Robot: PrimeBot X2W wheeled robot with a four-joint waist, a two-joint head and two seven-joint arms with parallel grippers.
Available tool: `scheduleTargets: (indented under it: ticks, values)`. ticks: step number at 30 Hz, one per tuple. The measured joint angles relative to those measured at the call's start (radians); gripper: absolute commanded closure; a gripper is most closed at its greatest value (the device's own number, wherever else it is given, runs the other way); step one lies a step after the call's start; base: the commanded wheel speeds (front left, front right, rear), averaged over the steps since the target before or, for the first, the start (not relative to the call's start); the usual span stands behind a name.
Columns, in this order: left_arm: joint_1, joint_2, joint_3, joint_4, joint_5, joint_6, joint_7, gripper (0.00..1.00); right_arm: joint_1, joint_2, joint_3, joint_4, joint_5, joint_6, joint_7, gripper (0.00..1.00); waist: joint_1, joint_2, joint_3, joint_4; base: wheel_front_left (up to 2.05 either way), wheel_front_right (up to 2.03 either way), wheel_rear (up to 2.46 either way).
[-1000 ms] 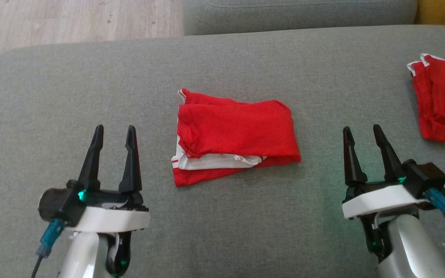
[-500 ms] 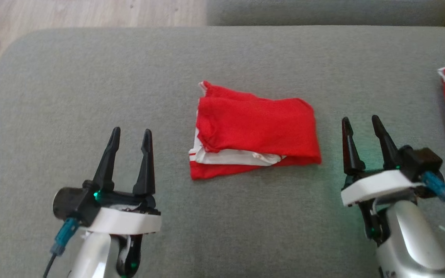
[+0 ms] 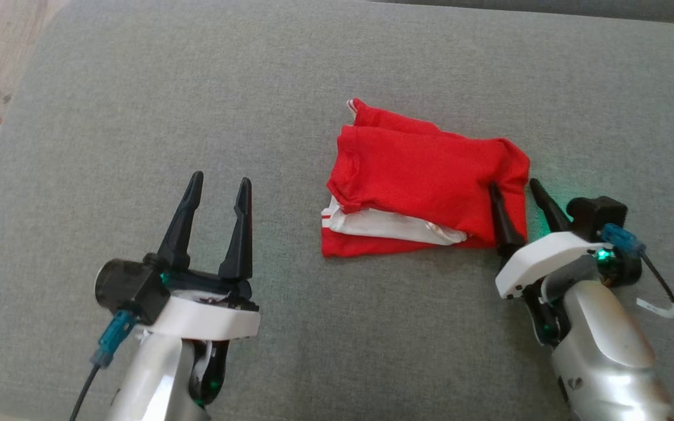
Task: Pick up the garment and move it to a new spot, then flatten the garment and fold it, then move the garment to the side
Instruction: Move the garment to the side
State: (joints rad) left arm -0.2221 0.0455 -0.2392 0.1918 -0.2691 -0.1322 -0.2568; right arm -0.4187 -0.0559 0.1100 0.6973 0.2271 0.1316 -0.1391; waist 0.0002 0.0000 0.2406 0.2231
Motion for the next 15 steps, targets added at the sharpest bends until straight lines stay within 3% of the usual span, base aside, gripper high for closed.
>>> scheduleTargets:
  ticks: [9,10,11,12,15]
  values:
    - [-0.008,0.000,0.001,0.002,-0.004,0.000,0.000,0.00,-0.054,-0.004,0.052,0.096,0.009,0.000,0.012,0.00,-0.0002,0.0000,0.003,-0.002,0.00,0.00,0.00]
    - [-0.010,0.000,0.002,0.002,-0.004,0.000,0.000,0.00,-0.059,-0.004,0.056,0.104,0.009,0.000,0.012,0.18,-0.0002,0.0000,0.003,-0.004,0.00,0.00,0.00]
    - [-0.012,0.000,0.002,0.002,-0.004,0.000,0.000,0.00,-0.065,-0.005,0.062,0.111,0.008,0.000,0.012,0.65,-0.0002,0.0000,0.001,-0.006,0.00,0.00,0.00]
    - [-0.014,0.000,0.002,0.002,-0.004,0.000,0.000,0.00,-0.068,-0.005,0.068,0.116,0.002,0.000,0.012,1.00,-0.0002,0.0000,0.000,-0.009,0.00,0.00,0.00]
    - [-0.016,0.000,0.003,0.002,-0.004,0.000,0.000,0.00,-0.072,-0.003,0.072,0.125,-0.012,0.000,0.005,1.00,-0.0001,0.0000,-0.003,-0.016,0.00,0.00,0.00]
